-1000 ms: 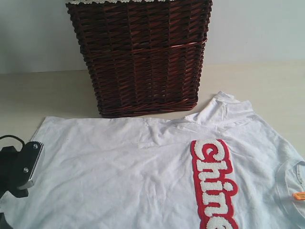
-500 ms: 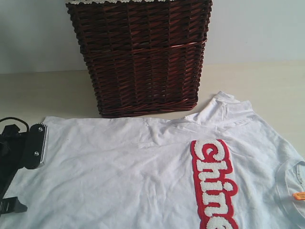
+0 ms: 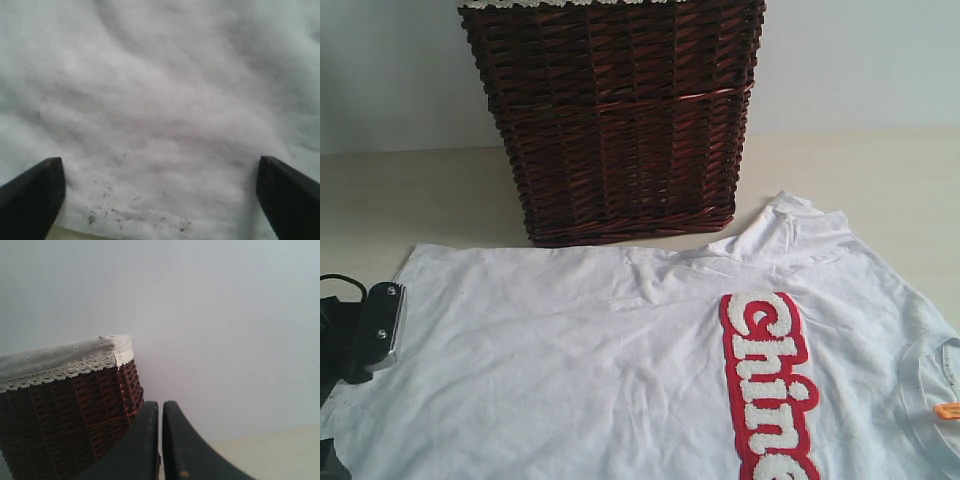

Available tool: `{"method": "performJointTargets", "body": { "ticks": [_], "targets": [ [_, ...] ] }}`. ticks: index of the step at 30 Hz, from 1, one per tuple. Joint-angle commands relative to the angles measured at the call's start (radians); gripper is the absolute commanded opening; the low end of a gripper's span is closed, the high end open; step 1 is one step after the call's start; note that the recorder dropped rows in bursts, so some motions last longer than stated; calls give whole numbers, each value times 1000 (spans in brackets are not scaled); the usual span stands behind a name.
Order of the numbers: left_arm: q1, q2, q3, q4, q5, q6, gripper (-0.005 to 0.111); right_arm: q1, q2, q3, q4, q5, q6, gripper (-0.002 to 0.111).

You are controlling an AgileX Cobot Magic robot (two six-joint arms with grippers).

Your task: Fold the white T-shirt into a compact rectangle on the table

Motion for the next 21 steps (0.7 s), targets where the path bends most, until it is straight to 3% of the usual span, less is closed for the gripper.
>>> {"method": "performJointTargets", "body": {
  "ticks": [1, 12, 21],
  "targets": [
    [43, 24, -5, -8, 108, 66, 105, -7, -6, 9, -8, -2, -6, 5],
    [55, 24, -5, -10, 77, 201, 105, -7, -6, 9, -8, -2, -6, 5],
    [55, 24, -5, -10, 75, 201, 105, -7, -6, 9, -8, -2, -6, 5]
  ]
}}
